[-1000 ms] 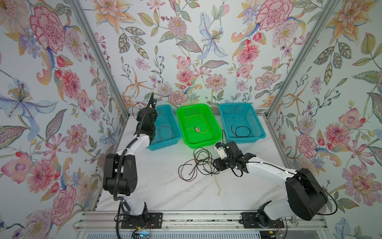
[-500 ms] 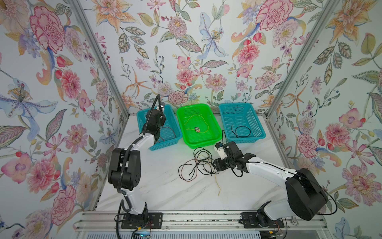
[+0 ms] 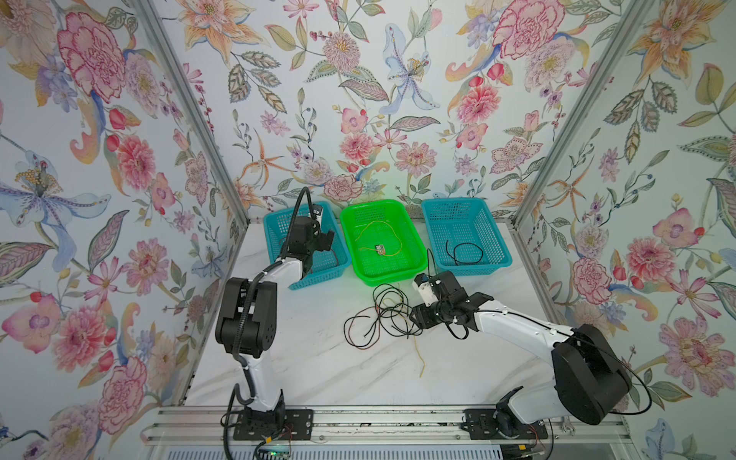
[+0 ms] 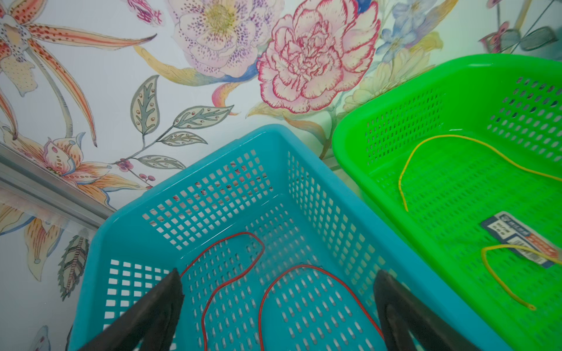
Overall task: Untangle and sort cables by color
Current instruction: Untie the cable.
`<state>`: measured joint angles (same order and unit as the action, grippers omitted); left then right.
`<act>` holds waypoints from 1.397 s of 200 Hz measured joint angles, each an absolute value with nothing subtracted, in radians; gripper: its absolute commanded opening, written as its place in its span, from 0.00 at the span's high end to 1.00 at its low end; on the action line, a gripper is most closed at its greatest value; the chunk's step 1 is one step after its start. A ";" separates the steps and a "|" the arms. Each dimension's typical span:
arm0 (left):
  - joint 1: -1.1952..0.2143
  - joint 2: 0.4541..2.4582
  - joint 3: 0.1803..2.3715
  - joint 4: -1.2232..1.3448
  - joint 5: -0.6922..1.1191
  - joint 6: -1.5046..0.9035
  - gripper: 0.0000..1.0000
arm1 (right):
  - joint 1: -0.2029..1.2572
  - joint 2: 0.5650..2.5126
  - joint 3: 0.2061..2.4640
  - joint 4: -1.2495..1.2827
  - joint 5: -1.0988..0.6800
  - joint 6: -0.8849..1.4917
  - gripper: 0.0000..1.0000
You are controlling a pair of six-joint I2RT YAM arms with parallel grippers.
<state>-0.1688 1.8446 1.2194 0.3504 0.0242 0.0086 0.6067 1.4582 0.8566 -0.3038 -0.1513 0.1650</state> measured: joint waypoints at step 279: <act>-0.359 0.855 0.340 0.492 0.286 -0.281 0.01 | 0.825 1.934 1.304 -0.192 -0.014 0.055 0.96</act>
<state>-0.3592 0.8555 0.3405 0.4919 0.2855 -0.2810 0.8253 1.9335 1.3041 -0.1921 -0.0143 0.0551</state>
